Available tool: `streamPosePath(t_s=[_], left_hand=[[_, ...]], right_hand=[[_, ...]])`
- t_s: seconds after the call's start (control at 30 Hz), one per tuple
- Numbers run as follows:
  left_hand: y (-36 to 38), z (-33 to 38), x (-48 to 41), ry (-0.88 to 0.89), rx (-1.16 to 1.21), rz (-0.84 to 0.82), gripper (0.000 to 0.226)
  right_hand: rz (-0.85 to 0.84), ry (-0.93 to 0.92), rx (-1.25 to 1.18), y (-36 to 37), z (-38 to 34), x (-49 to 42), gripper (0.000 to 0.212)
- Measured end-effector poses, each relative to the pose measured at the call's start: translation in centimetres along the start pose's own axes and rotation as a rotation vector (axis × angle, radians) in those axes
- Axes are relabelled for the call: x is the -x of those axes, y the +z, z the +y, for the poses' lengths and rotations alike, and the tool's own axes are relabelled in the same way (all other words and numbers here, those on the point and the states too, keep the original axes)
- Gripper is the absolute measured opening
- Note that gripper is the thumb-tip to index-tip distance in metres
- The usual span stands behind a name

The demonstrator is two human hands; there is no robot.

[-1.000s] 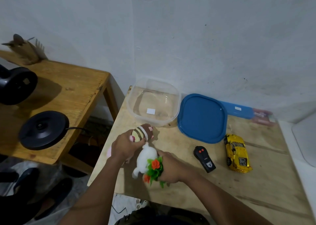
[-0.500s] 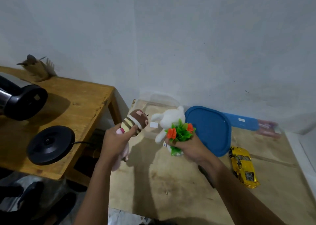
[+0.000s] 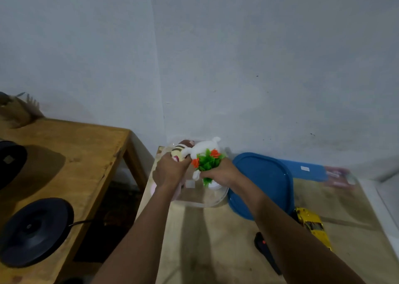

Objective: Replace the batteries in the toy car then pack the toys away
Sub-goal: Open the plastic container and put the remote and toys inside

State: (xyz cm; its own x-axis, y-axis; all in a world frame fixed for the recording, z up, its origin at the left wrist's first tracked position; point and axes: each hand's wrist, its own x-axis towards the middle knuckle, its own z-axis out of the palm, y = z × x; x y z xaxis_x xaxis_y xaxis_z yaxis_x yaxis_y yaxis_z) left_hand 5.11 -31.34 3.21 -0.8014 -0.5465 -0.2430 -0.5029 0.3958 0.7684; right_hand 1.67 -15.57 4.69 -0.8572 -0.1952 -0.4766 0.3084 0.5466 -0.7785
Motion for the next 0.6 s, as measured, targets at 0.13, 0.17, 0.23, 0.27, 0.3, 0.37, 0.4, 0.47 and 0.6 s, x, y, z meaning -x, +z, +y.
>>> streamPosePath(t_s=[0.13,0.17,0.23,0.27,0.3,0.37,0.4,0.47,0.6], left_hand=[[0.7,-1.2,-2.8,0.154,-0.263,-0.153,0.055],[0.6,-1.4,-3.2,0.201,-0.252,-0.142,0.056],[0.1,-1.9,-3.5,0.262,-0.129,-0.032,0.043],[-0.3,-2.1,-3.3,0.276,-0.079,0.059,0.038],[-0.8,-2.5,-3.0,0.280,-0.049,0.143,0.038],[-1.0,-4.1,-2.9,0.249,-0.044,0.204,0.040],[-0.8,-5.1,-3.0,0.202,-0.039,0.167,0.041],[-0.3,-6.7,-3.0,0.138,0.032,0.049,0.040],[0.4,-7.5,-2.3,0.070,0.147,0.010,0.040]], right_hand=[[0.071,0.010,0.175,1.1,-0.6,-2.8,0.077],[0.097,0.005,0.206,1.3,-0.5,-3.2,0.084],[0.151,-0.024,0.203,1.7,-0.1,-3.6,0.089],[0.174,-0.046,0.193,1.9,0.3,-3.8,0.091],[0.199,-0.081,0.190,2.2,0.7,-3.7,0.097],[0.196,-0.099,0.197,2.8,2.3,-3.9,0.108],[0.160,-0.089,0.234,3.2,3.3,-4.0,0.105],[0.070,-0.081,0.365,3.8,4.2,-3.4,0.083],[-0.007,-0.121,0.586,3.8,3.4,-1.1,0.097]])
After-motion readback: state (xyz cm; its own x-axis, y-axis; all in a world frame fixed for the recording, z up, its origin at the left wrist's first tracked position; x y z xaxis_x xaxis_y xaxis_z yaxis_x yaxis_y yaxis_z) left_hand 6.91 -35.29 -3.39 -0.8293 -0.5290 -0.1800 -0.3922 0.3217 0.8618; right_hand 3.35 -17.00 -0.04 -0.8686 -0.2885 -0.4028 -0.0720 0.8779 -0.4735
